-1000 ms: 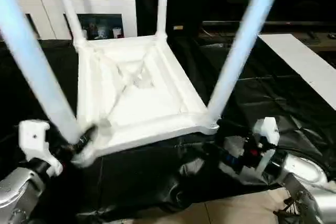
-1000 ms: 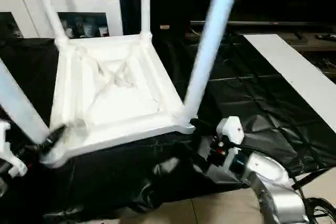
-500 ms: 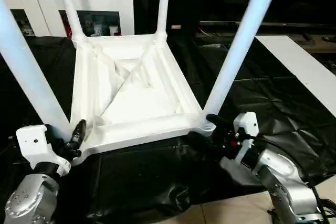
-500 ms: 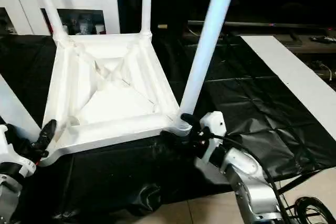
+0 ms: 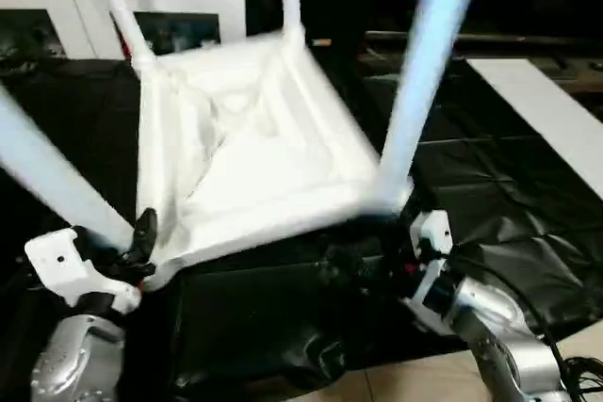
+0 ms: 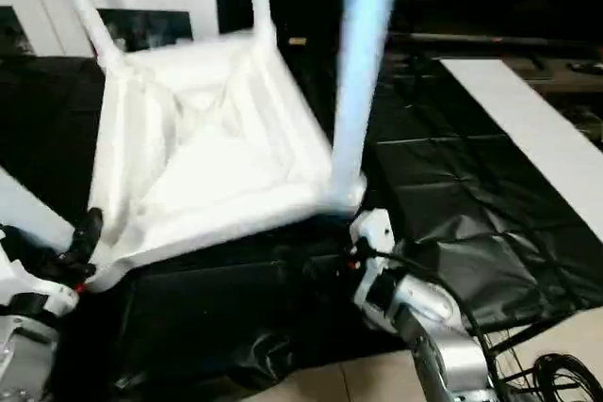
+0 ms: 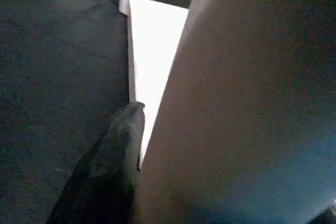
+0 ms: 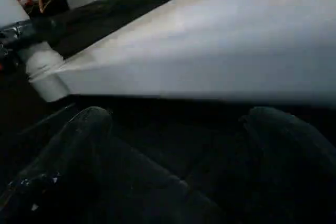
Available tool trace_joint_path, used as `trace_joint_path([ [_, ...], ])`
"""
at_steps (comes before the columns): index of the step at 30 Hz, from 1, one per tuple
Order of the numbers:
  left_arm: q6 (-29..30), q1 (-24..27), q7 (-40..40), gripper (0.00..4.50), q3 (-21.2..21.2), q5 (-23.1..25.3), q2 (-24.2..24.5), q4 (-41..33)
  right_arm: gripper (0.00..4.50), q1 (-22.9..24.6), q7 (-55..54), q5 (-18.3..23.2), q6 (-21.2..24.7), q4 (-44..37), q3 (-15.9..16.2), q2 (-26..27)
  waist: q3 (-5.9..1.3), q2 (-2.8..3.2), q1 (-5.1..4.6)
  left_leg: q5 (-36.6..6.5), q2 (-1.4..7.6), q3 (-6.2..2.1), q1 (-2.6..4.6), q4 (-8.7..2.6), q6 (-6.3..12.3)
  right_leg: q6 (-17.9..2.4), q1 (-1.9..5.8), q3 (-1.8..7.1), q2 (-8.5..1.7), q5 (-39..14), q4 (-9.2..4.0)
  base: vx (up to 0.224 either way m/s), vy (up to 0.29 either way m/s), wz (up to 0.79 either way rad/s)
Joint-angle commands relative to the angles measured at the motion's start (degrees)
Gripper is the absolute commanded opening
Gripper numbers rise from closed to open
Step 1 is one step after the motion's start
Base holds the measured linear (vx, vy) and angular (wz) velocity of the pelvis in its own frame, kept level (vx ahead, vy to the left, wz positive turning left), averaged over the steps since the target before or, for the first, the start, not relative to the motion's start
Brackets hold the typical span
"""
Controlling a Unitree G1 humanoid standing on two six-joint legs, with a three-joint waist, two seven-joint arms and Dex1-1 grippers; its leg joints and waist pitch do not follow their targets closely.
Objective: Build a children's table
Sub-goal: Flip table
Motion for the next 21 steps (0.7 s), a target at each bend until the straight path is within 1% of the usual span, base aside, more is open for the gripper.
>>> trace_joint_path([
  [1, 0.0, -1.4, -3.0, 2.36, -2.2, -6.9, -1.9, -2.3, 4.50, 0.1, 0.1, 0.3, 1.1, -1.4, -0.4, -0.5, -2.63, 0.51, 0.15, -1.6, 2.50, -0.76, -0.01, -3.63, 3.60, -11.6, 2.86, 3.13, -4.32, 7.4, -2.98, 0.000, 0.000, 0.00],
  [2, 0.1, -1.3, -3.2, 2.36, -2.6, -6.6, -1.8, -2.3, 4.50, 0.1, -0.2, 0.4, 1.1, -1.4, -0.6, -0.2, -2.54, 0.56, 0.27, -3.2, 2.63, -0.76, 0.11, -3.80, 3.29, -11.2, 2.81, 3.13, -4.34, 4.7, -3.27, 0.000, 0.000, 0.00],
  [3, 0.3, -1.1, -4.4, 2.36, -3.7, -4.9, -1.7, -2.2, 4.50, -0.4, -2.0, 1.0, 1.6, -1.0, -1.4, 1.1, -2.44, 0.55, 0.29, -4.0, 2.70, -0.79, 0.12, -3.91, 3.08, -10.9, 2.75, 3.14, -4.35, 3.3, -3.39, 0.000, 0.000, 0.00],
  [4, 0.5, -1.2, -4.7, 2.36, -4.0, -4.6, -1.8, -2.1, 4.50, -1.1, -3.6, 1.6, 2.1, -0.3, -2.3, 2.1, -2.30, 0.61, 0.35, -6.0, 2.81, -0.83, 0.30, -4.15, 2.32, -9.8, 2.55, 3.20, -4.45, -0.5, -3.71, 0.000, 0.000, 0.00],
  [5, 0.5, -1.2, -4.7, 2.36, -4.1, -4.6, -1.8, -2.1, 4.50, -1.3, -3.9, 1.7, 2.2, -0.1, -2.5, 2.4, -2.32, 1.10, 0.39, -6.2, 2.86, -0.90, 0.34, -4.22, 1.95, -9.6, 2.51, 3.21, -4.50, -1.2, -3.70, 0.000, 0.000, 0.00],
  [6, 0.6, -1.4, -4.7, 2.35, -4.4, -4.5, -1.9, -1.9, 4.50, -2.2, -4.6, 3.2, 3.0, 0.7, -3.5, 3.4, -2.33, 0.82, 0.22, -6.4, 2.90, -0.96, 0.33, -4.28, 1.41, -9.2, 2.56, 3.17, -4.40, -1.7, -3.71, 0.000, 0.000, 0.00],
  [7, 0.8, -1.6, -4.8, 2.33, -4.6, -4.5, -1.8, -1.8, 4.50, -3.1, -4.5, 4.7, 3.5, 1.4, -4.0, 4.4, -2.42, 0.80, 0.18, -6.2, 2.86, -1.01, 0.34, -4.26, 1.35, -9.2, 2.67, 3.15, -4.39, -1.4, -3.61, 0.000, 0.000, 0.00],
  [8, 0.9, -1.7, -4.8, 2.33, -4.7, -4.5, -1.7, -1.7, 4.50, -3.6, -4.4, 5.4, 3.8, 1.7, -4.2, 4.8, -2.44, 1.10, 0.18, -6.0, 2.84, -0.97, 0.32, -4.17, 1.26, -9.2, 2.56, 3.19, -4.40, -1.0, -3.54, 0.000, 0.000, 0.00],
  [9, 0.9, -1.9, -4.6, 2.33, -4.7, -4.7, -1.7, -1.6, 4.50, -4.7, -4.2, 6.8, 4.6, 2.6, -4.6, 5.7, -2.38, 1.10, 0.19, -5.9, 2.80, -0.88, 0.39, -4.10, 1.28, -9.3, 2.49, 3.23, -4.38, -0.6, -3.57, 0.000, 0.000, 0.00],
  [10, 0.8, -2.0, -4.5, 2.33, -4.7, -5.3, -1.8, -1.4, 4.50, -5.5, -4.6, 7.3, 5.1, 3.1, -4.7, 6.4, -2.42, 1.09, 0.22, -5.5, 2.78, -0.88, 0.35, -4.06, 1.17, -9.5, 2.53, 3.21, -4.38, -0.4, -3.52, 0.000, 0.000, 0.00],
  [11, 0.8, -2.1, -4.4, 2.33, -4.6, -5.6, -1.7, -1.3, 4.50, -6.7, -5.1, 8.8, 6.2, 3.8, -5.3, 7.7, -2.46, 0.98, 0.24, -4.6, 2.72, -0.82, 0.26, -4.00, 1.20, -9.6, 2.62, 3.24, -4.41, 0.5, -3.37, 0.000, 0.000, 0.00],
  [12, 0.7, -2.1, -4.4, 2.33, -4.6, -5.7, -1.7, -1.3, 4.50, -7.3, -5.4, 9.6, 6.7, 4.1, -5.7, 8.4, -2.52, 1.14, 0.24, -3.7, 2.72, -0.90, 0.15, -3.97, 1.35, -9.8, 2.65, 3.24, -4.46, 1.5, -3.20, 0.000, 0.000, 0.00],
  [13, 0.7, -2.1, -4.4, 2.33, -4.5, -5.7, -1.7, -1.3, 4.50, -7.9, -6.4, 9.9, 7.2, 4.6, -6.1, 9.1, -2.55, 0.82, 0.19, -3.3, 2.67, -0.86, 0.15, -3.94, 1.41, -9.8, 2.70, 3.21, -4.41, 1.9, -3.19, 0.000, 0.000, 0.00],
  [15, 0.6, -2.0, -4.5, 2.33, -4.6, -5.8, -1.7, -1.4, 4.50, -9.0, -7.7, 11.1, 8.3, 5.8, -7.2, 10.5, -2.51, 0.99, 0.24, -3.4, 2.63, -0.79, 0.24, -3.95, 1.33, -10.0, 2.57, 3.23, -4.42, 1.6, -3.12, 0.000, 0.000, 0.00],
  [16, 0.6, -1.8, -4.5, 2.33, -4.6, -5.8, -1.9, -1.7, 4.50, -9.8, -8.8, 12.2, 9.5, 6.9, -8.1, 11.7, -2.54, 1.04, 0.24, -3.4, 2.69, -0.85, 0.19, -3.99, 1.10, -9.9, 2.63, 3.17, -4.44, 1.3, -3.13, 0.000, 0.000, 0.00],
  [17, 0.6, -1.8, -4.5, 2.33, -4.6, -5.8, -1.9, -1.7, 4.50, -9.8, -8.8, 12.2, 9.5, 6.9, -8.1, 11.7, -2.52, 0.91, 0.23, -3.4, 2.65, -0.82, 0.22, -4.01, 1.00, -9.8, 2.63, 3.21, -4.44, 1.4, -3.05, 0.000, 0.000, 0.00],
  [18, 0.7, -1.7, -4.6, 2.33, -4.6, -5.9, -2.0, -2.0, 4.50, -10.4, -10.1, 12.6, 10.0, 7.9, -8.6, 12.7, -2.54, 1.02, 0.27, -3.4, 2.66, -0.79, 0.26, -3.99, 0.81, -9.7, 2.56, 3.18, -4.46, 1.2, -3.14, 0.000, 0.000, 0.00],
  [20, 0.9, -1.5, -4.7, 2.33, -4.7, -6.1, -2.0, -2.4, 4.50, -11.0, -10.6, 13.2, 10.4, 8.9, -9.1, 13.6, -2.55, 0.94, 0.31, -3.2, 2.65, -0.82, 0.23, -4.03, 0.57, -9.5, 2.60, 3.15, -4.44, 1.4, -3.08, 0.000, 0.000, 0.00],
  [21, 0.9, -1.5, -4.7, 2.33, -4.7, -6.1, -2.0, -2.4, 4.50, -11.0, -10.6, 13.2, 10.4, 8.9, -9.1, 13.6, -2.57, 0.99, 0.31, -3.2, 2.62, -0.79, 0.25, -4.00, 0.53, -9.5, 2.57, 3.15, -4.43, 1.4, -3.05, 0.000, 0.000, 0.00],
])
